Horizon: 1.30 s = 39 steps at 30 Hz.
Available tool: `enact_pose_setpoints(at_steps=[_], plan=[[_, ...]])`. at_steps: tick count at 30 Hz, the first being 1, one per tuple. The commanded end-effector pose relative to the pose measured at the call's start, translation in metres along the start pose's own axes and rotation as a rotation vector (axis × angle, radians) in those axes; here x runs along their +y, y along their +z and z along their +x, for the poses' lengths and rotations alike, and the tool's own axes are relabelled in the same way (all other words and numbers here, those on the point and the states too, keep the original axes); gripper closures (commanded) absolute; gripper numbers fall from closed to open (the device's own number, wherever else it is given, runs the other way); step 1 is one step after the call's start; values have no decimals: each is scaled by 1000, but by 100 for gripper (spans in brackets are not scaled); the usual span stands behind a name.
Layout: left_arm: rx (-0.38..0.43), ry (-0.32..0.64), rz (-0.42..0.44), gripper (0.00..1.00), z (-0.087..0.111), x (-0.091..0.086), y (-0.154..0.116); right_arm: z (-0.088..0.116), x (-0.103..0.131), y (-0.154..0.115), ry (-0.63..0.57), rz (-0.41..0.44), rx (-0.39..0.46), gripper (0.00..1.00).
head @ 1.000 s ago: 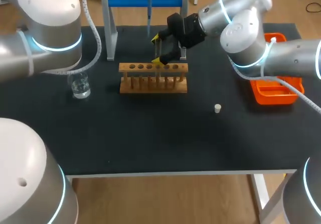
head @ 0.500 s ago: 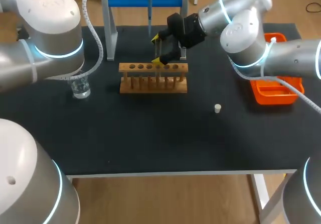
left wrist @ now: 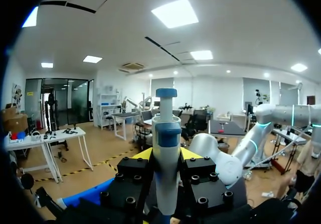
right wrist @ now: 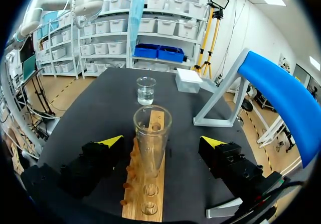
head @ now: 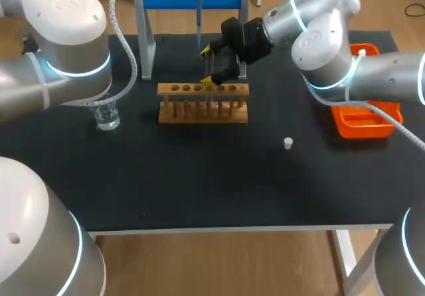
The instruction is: Invert the test tube, pick up the pipette, mount the tip to pipette, aspirate from beaker and dispense into the tube, eject the tip, return the pipette, and cap with the stopper.
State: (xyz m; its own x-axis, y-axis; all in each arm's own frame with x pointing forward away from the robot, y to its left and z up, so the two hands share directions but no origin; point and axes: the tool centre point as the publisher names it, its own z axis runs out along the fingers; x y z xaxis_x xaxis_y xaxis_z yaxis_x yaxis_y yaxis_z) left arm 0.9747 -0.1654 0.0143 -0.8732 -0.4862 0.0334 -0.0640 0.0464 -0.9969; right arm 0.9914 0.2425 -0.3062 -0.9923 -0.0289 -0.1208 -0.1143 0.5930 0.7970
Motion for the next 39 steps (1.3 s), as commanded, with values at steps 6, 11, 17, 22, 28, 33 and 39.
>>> enact_pose_setpoints(at_steps=[6,11,17,22,28,33,39], plan=[[26,5,34,100,-1,5,7,-1,0,-1,1,2,5,0],[32,5,44,100,-1,7,10,-1,0,-1,1,2,5,0],[34,2,56,100,-1,9,12,-1,0,-1,1,2,5,0],[35,-3,56,100,-2,12,15,-1,0,-1,1,2,5,0],[39,-11,72,100,-4,16,18,-1,0,-1,1,2,5,0],[39,-14,75,100,-6,18,19,-1,0,-1,1,2,5,0],[36,-26,74,100,-8,23,19,-1,0,-1,1,2,5,0]])
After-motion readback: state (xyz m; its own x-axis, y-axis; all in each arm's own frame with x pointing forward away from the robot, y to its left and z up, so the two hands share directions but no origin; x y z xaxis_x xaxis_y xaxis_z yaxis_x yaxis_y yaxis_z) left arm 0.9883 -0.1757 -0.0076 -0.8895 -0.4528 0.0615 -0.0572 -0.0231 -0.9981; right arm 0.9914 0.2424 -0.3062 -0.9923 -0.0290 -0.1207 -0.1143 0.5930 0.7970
